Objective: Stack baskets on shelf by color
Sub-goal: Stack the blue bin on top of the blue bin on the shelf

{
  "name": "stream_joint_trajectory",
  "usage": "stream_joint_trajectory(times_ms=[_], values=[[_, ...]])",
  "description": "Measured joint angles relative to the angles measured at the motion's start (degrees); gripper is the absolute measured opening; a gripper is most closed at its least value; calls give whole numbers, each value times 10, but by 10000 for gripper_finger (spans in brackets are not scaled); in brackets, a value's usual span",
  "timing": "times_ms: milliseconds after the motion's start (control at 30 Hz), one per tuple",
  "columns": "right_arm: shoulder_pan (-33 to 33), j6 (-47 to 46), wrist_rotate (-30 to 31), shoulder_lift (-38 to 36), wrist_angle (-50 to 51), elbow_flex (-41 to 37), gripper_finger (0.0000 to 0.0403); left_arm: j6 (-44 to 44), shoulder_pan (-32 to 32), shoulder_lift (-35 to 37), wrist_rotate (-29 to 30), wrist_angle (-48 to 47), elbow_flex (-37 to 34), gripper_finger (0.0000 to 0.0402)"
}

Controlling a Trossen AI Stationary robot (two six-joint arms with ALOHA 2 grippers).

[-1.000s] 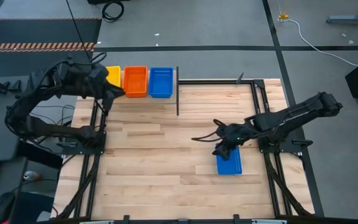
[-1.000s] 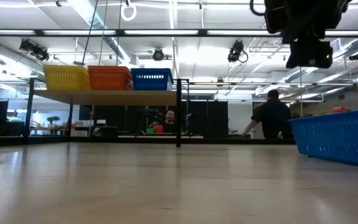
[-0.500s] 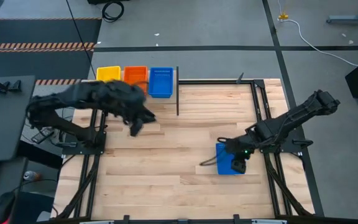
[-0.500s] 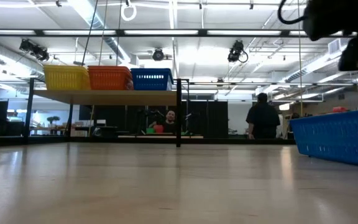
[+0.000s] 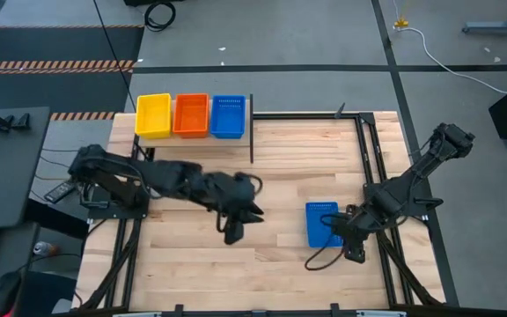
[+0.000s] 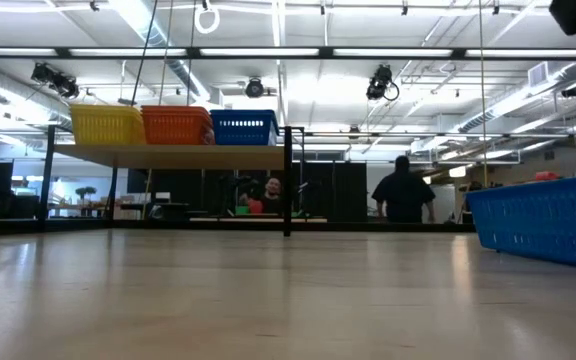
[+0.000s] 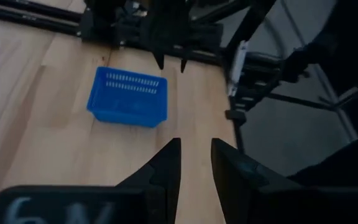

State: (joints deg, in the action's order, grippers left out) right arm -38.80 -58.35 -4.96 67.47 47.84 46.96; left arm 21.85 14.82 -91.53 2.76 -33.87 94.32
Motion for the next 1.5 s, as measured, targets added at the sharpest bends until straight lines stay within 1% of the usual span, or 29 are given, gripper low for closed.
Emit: stream_joint_trajectory(times_ms=[100,133,200,333,533,700,767,900,1100,1233,1367,1500], values=[[-22,5,93,6,-13,0,211,0,12,-16,22,-1,0,94],[-28,12,115,10,-15,0,211,1,15,-20,30,-1,0,94],[-36,29,135,23,-25,0,211,14,22,-23,43,2,0,93],[-51,38,136,65,-47,0,211,22,29,-23,45,13,0,94],[-54,-2,120,135,-83,0,211,40,41,-23,46,11,0,93],[-51,-32,112,172,-88,0,211,45,55,-23,45,11,0,93],[-49,-42,111,181,-107,0,214,46,62,-23,45,10,0,96],[-43,-63,108,196,-142,0,233,45,71,-23,45,8,0,103],[-37,-76,92,216,-154,0,269,41,71,-22,55,9,0,105],[-33,-60,93,216,-146,0,283,79,68,-22,62,9,0,105],[-26,-16,82,216,-141,0,278,141,73,-24,77,11,0,100],[-20,-8,101,216,-120,0,247,183,73,-26,99,11,0,93]])
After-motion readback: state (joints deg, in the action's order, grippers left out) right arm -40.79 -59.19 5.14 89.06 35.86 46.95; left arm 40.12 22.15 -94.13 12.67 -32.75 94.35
